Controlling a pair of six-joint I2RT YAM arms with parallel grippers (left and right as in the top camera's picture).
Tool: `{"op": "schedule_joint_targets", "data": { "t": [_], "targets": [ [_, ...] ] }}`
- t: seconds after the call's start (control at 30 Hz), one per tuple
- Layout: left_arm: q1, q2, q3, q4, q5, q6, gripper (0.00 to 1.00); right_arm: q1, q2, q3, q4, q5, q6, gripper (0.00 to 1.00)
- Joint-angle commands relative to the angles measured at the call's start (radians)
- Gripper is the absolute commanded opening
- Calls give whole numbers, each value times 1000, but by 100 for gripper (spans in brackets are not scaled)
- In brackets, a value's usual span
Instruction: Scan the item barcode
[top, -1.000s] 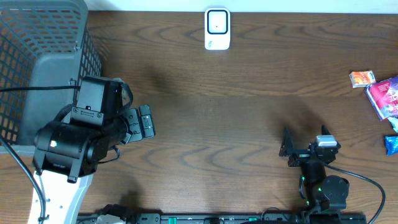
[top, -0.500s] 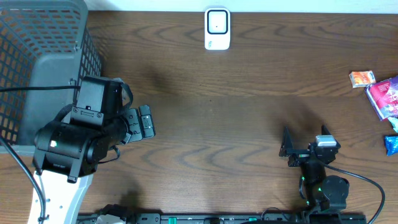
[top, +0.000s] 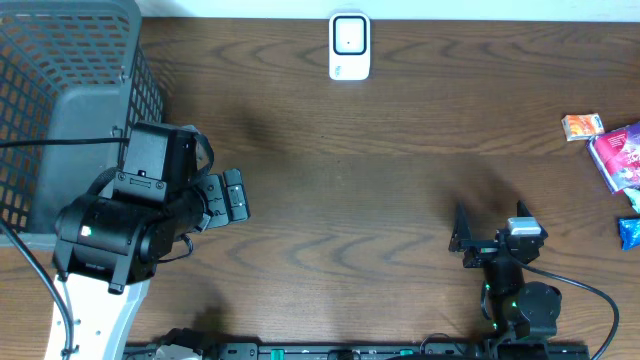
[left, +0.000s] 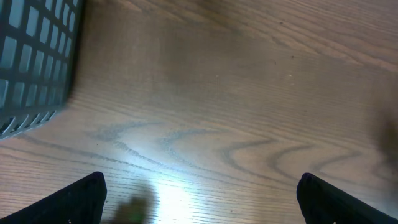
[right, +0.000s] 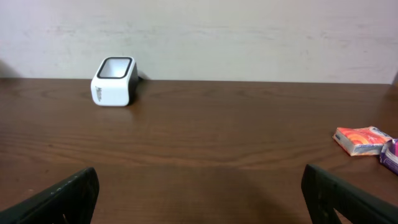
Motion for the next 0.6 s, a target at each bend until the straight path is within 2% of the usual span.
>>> {"op": "schedule_joint_targets", "data": {
  "t": [0.0,0.47,0.57],
  "targets": [
    [4,3,4,-1,-13,-6,98,-11,-7,-2,-4,-4,10,99],
    [3,-27,-6,6,-35,-32,98,-11,-7,-2,-4,-4,10,99],
    [3,-88,-54,40,-33,15,98,-11,-7,-2,-4,-4,10,99]
  ]
}}
